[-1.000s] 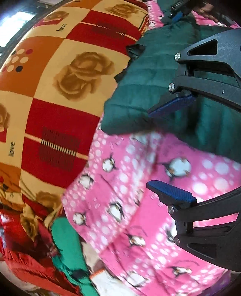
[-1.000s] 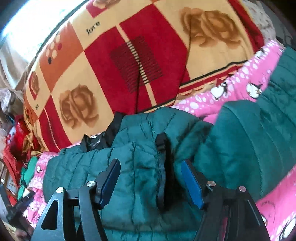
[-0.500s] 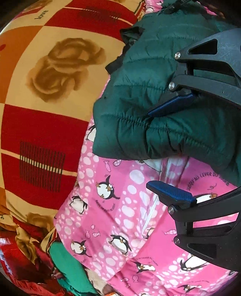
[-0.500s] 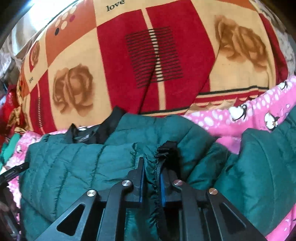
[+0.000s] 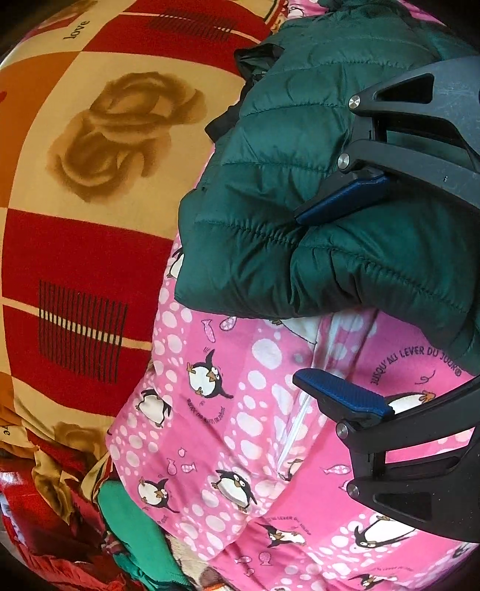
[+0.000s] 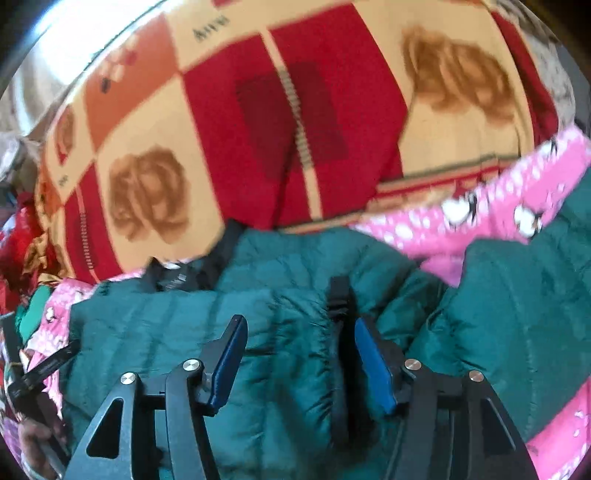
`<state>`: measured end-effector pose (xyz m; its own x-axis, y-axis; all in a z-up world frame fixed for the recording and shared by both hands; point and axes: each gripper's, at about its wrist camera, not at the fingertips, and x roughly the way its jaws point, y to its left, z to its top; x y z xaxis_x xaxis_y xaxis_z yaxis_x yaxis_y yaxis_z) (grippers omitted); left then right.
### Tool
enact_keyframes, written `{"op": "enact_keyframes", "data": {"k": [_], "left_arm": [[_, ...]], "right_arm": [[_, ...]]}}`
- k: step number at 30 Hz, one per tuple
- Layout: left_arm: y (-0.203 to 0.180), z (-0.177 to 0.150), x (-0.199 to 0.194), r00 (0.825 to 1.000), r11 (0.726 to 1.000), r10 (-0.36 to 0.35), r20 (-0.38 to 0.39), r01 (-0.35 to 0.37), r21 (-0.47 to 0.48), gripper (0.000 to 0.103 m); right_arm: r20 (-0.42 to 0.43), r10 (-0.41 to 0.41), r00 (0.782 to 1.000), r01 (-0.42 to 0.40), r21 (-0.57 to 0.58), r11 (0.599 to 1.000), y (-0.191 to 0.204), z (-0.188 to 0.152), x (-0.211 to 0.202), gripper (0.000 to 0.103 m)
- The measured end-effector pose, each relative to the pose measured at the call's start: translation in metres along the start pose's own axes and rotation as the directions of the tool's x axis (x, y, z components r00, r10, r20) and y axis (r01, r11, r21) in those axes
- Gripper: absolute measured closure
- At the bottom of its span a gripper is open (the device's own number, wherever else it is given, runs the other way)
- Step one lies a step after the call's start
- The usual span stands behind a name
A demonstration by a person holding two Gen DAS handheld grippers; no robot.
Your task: Fold large clothes
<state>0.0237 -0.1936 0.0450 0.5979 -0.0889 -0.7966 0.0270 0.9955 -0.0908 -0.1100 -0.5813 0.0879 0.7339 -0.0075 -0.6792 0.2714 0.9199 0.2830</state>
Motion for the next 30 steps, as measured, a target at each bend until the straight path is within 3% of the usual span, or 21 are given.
{"op": "enact_keyframes", "data": {"k": [2,5,9,14,19,30], "left_arm": [[0.0,0.0,0.0,1.0,1.0,0.001,0.001,-0.001,0.002,0.022],[-0.001,-0.001,-0.001,1.0,1.0,0.006,0.006,-0.006,0.005,0.022],[-0.002,-0.001,-0.001,1.0,1.0,0.012,0.011,-0.012,0.009,0.022],[-0.002,-0.001,-0.001,1.0,1.0,0.01,0.014,-0.01,0.011,0.022],[-0.005,-0.002,-0.002,0.999,0.999,0.021,0.027,-0.022,0.023,0.022],[-0.013,-0.006,-0.025,0.996,0.996,0.035,0.081,-0.041,0.073,0.022]], "right_arm": [[0.016,0.056,0.998,-0.056,-0.026,0.998,0.014,0.002,-0.006,0.045],[-0.027,0.117,0.993,-0.119,-0.088,0.989,0.036,-0.002,0.001,0.045],[-0.067,0.105,0.992,-0.114,-0.155,0.981,0.052,-0.017,0.015,0.045],[-0.127,0.016,0.992,-0.044,-0.216,0.975,0.052,-0.036,0.041,0.045],[-0.142,0.024,0.99,-0.051,-0.186,0.981,0.039,-0.042,0.05,0.045],[-0.099,0.011,0.995,-0.033,-0.221,0.975,0.045,-0.044,0.016,0.045]]}}
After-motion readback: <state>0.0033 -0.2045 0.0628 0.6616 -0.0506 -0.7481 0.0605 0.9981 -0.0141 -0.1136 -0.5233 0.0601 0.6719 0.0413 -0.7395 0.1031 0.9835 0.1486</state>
